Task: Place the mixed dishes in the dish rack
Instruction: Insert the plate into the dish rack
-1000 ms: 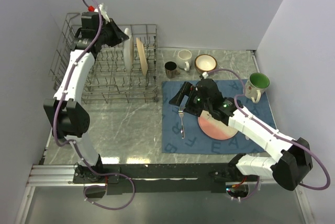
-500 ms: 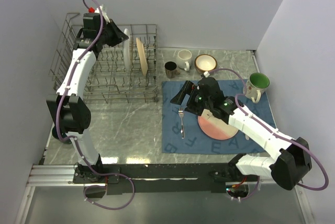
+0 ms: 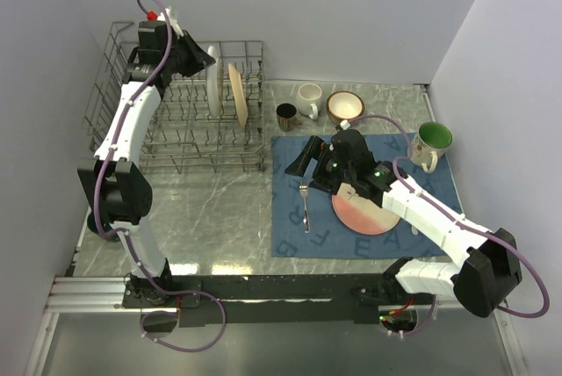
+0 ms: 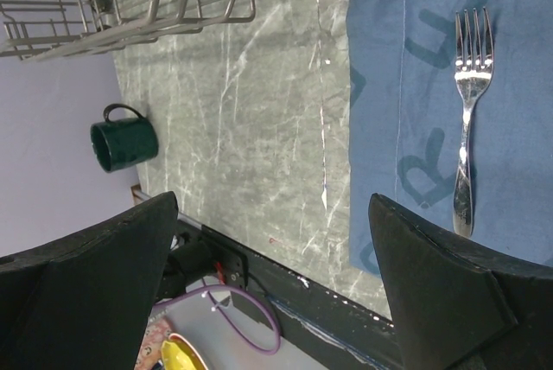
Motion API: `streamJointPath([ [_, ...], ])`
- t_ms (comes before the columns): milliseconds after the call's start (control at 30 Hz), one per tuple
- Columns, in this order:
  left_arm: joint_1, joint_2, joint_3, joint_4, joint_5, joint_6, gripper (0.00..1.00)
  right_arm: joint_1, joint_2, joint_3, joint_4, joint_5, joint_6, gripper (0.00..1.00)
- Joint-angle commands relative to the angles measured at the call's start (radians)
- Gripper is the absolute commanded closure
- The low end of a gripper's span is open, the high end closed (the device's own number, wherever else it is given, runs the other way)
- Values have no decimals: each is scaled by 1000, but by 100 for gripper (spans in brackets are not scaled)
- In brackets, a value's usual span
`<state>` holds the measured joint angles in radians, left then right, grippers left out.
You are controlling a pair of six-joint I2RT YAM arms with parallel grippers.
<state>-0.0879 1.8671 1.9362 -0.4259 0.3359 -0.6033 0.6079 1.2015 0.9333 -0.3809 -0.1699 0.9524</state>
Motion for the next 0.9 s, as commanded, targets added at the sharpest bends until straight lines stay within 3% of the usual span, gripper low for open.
streamJointPath([
  [0, -3, -121, 58, 151, 66, -52, 99, -8, 4, 42, 27, -2, -4, 0],
  [867, -4, -72, -49, 185, 25, -46, 99, -8, 23, 36, 27, -2, -6, 0],
])
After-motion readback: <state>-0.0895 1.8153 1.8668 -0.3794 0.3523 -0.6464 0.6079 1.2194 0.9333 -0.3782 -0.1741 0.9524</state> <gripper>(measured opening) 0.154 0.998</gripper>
